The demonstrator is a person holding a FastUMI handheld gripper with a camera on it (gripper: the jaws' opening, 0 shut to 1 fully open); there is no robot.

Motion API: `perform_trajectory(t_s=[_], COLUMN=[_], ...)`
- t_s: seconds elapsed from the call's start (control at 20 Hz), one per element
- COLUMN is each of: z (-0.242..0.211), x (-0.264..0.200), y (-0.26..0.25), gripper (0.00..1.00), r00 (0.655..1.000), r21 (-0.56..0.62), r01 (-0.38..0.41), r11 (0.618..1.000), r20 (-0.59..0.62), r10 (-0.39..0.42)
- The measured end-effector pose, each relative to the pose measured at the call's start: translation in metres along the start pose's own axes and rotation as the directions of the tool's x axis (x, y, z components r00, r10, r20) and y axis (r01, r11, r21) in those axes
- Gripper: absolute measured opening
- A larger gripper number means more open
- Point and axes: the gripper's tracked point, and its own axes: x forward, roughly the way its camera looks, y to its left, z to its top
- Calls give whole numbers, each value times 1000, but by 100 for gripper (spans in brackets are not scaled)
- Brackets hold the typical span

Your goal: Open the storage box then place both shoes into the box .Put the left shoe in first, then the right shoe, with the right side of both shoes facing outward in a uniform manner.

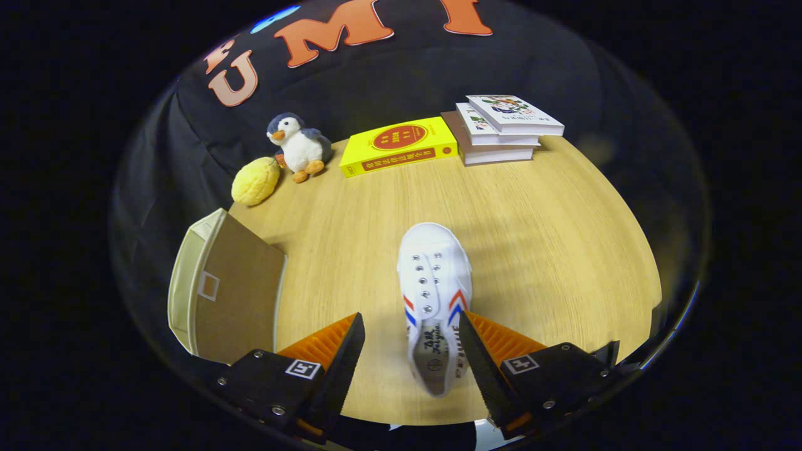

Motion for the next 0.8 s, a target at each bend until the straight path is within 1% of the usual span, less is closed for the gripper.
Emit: perform_trajectory(t_s=[0.2, 0.3, 0.35, 0.45, 0.5, 0.55, 0.7, 0.75, 0.8], z=[-20, -26, -26, -36, -34, -31, -31, -31, -31], x=[19, 30, 38, 52, 54, 59, 64, 65, 66], y=[-31, -36, -40, -52, -45, -42, -35, -33, -31], gripper=[90, 91, 88, 85, 85, 80, 72, 68, 66], r00=[998, 997, 997, 993, 994, 995, 988, 986, 982], r21=[-16, -3, -5, -22, 3, 35, 76, 75, 73], r01=[47, 37, 29, 50, 14, -9, -76, -97, -121], r11=[999, 999, 1000, 999, 1000, 999, 994, 992, 990], r20=[-47, -68, -68, -107, -110, -101, -125, -132, -136], r10=[-48, -37, -30, -52, -14, 13, 85, 107, 130])
